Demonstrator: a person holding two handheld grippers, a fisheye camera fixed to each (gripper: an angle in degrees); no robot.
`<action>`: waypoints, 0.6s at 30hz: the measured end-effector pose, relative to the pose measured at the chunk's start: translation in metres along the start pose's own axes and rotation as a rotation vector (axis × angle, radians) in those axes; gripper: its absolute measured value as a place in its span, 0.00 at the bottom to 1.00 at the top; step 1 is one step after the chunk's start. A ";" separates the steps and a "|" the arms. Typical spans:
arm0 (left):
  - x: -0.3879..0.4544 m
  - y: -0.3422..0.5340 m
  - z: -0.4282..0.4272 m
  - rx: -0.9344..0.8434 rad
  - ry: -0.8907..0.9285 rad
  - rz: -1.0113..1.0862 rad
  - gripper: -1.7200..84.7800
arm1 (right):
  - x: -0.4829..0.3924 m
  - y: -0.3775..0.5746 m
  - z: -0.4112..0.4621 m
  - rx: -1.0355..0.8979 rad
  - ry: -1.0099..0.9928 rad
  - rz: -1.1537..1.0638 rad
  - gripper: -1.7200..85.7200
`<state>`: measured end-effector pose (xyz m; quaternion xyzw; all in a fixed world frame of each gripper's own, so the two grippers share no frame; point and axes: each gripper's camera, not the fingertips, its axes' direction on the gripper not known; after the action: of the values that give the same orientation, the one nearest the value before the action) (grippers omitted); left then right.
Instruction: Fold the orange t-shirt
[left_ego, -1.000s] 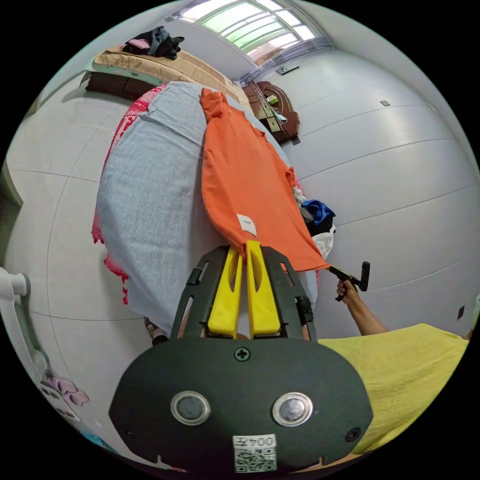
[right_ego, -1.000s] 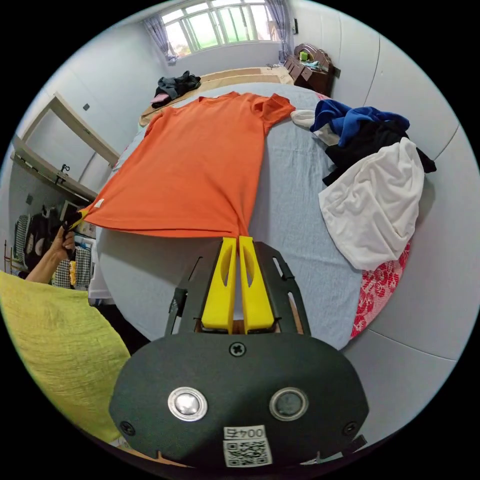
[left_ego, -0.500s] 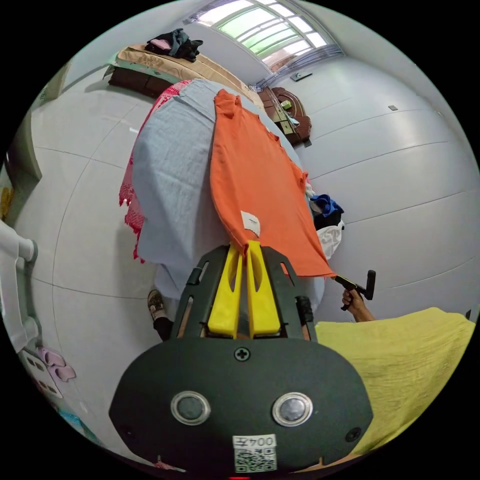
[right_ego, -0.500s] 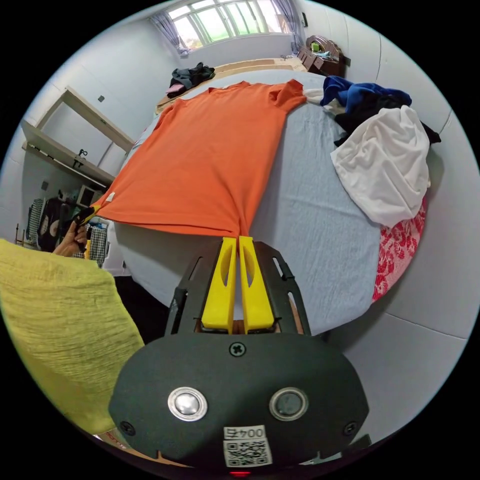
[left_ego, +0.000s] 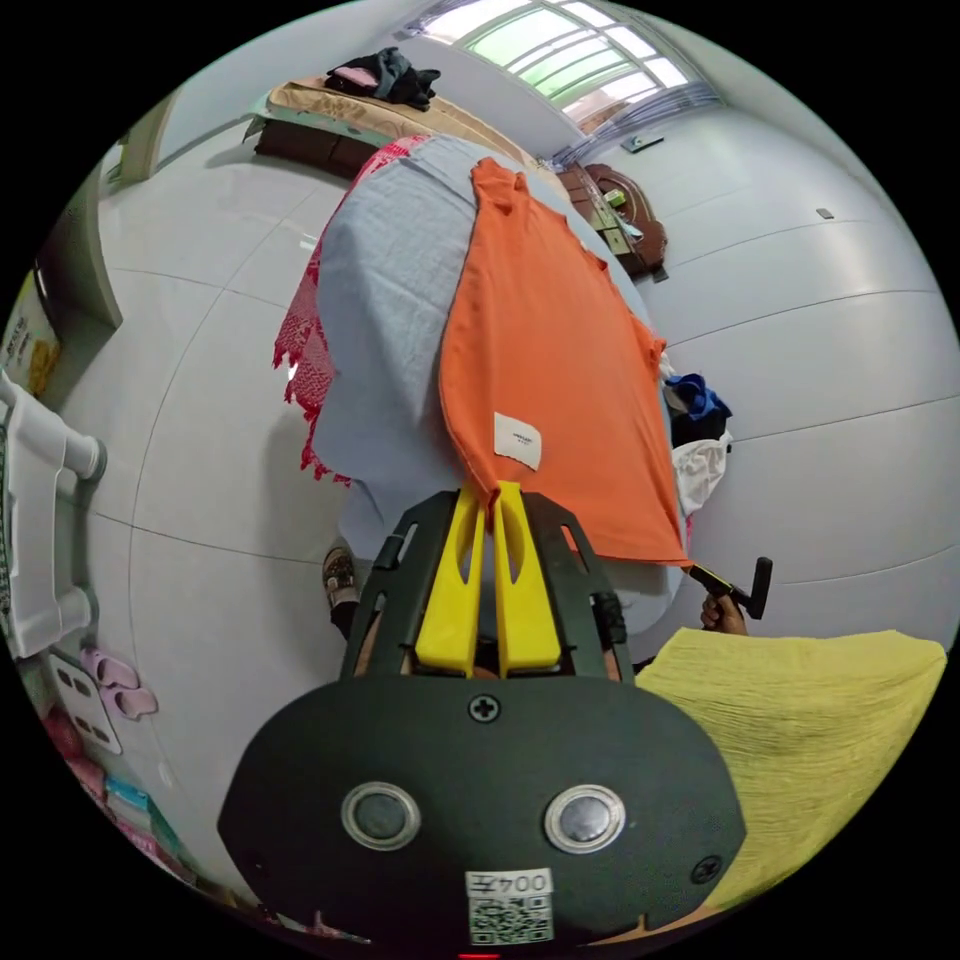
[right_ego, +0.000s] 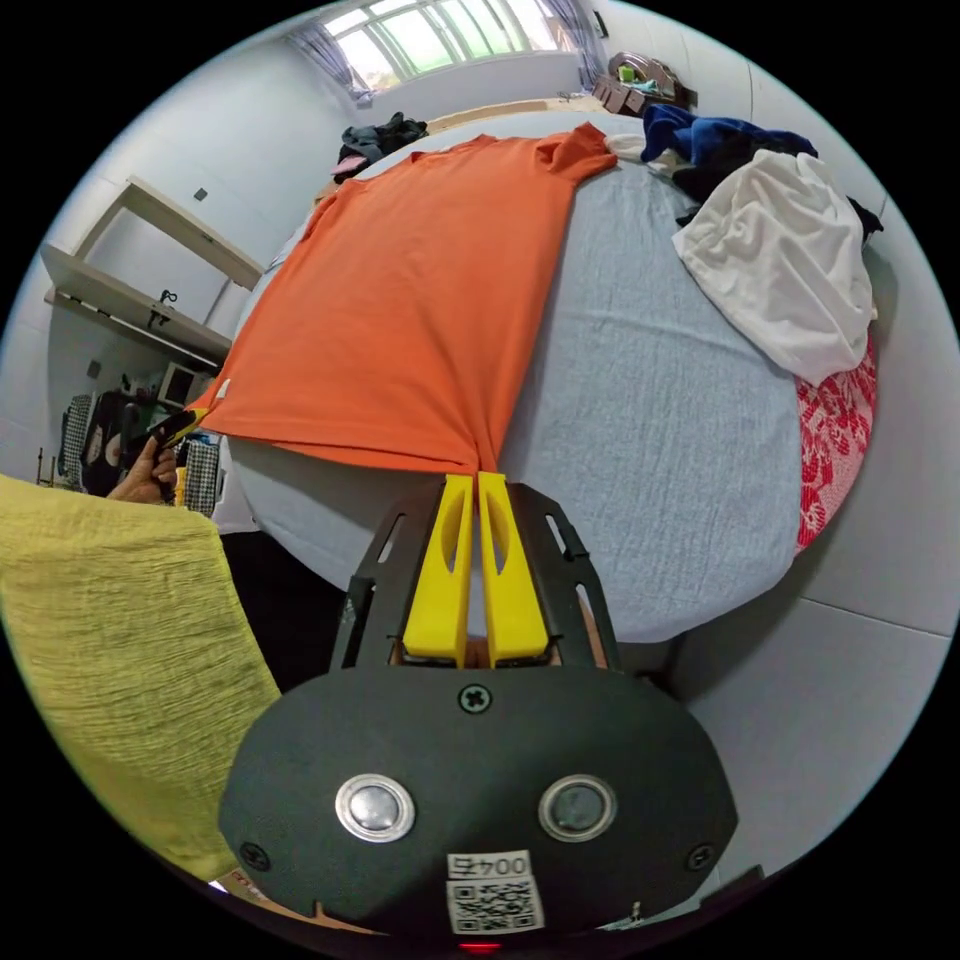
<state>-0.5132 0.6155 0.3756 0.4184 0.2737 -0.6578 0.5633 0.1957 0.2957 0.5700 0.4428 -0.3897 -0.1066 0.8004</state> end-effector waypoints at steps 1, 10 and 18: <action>0.000 -0.002 0.003 -0.011 -0.016 -0.002 0.06 | 0.002 0.000 0.012 -0.024 0.009 0.005 0.01; -0.017 -0.017 0.018 -0.014 -0.077 -0.100 0.05 | 0.038 0.012 0.041 -0.129 -0.168 0.212 0.08; -0.050 -0.018 -0.037 0.086 -0.075 -0.192 0.03 | 0.018 -0.019 0.010 0.017 -0.295 0.191 0.14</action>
<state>-0.5208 0.6762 0.3981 0.3891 0.2627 -0.7351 0.4891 0.2036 0.2690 0.5670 0.3901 -0.5440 -0.0904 0.7374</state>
